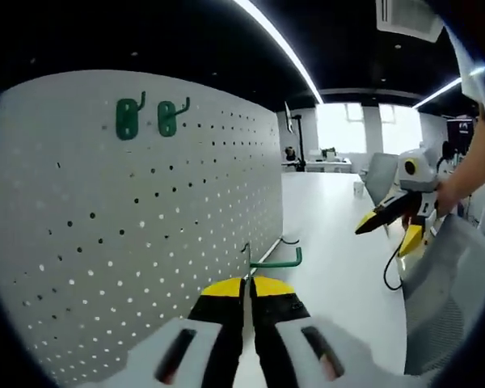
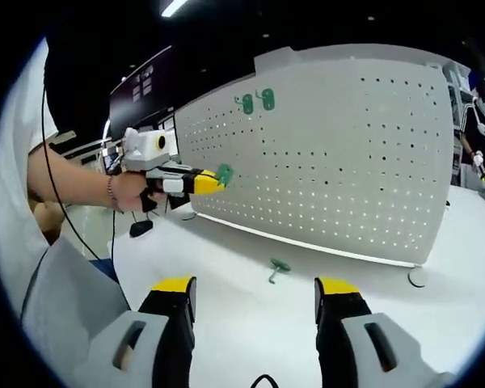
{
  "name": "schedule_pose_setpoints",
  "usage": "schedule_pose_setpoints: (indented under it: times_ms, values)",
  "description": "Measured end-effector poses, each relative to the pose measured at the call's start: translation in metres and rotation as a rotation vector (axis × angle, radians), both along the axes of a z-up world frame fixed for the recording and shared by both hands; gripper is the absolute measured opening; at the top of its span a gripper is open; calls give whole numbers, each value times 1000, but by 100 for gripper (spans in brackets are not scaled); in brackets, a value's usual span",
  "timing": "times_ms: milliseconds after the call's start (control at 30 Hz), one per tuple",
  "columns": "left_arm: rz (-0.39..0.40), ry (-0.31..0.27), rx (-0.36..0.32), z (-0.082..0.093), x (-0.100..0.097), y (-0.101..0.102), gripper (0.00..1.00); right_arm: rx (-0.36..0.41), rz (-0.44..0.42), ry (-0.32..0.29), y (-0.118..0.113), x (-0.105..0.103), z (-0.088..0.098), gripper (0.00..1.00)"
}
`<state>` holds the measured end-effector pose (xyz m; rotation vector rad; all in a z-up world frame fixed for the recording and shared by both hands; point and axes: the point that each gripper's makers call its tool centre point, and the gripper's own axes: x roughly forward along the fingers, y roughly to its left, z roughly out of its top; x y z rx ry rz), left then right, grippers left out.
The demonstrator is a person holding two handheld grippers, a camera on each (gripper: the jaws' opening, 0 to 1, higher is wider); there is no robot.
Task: Insert the hook assembly into the mounting plate slot until the hook locks in place.
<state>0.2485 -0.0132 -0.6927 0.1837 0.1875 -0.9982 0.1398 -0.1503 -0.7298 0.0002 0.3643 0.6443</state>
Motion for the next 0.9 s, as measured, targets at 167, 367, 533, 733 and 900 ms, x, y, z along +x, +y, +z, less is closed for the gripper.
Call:
schedule_pose_setpoints:
  times_ms: [167, 367, 533, 733, 900]
  values:
    - [7, -16, -27, 8, -6, 2, 2, 7, 4, -8, 1, 0, 2, 57]
    - [19, -35, -68, 24, -14, 6, 2, 13, 3, -14, 0, 0, 5, 57]
    - [32, -46, -99, 34, -19, 10, 2, 26, 2, -26, 0, 1, 10, 57]
    - [36, -58, -131, 44, -29, 10, 2, 37, 6, -37, 3, -1, 14, 57]
    - [45, -65, -167, 55, -34, 12, 2, 43, 12, -42, 6, -1, 15, 57]
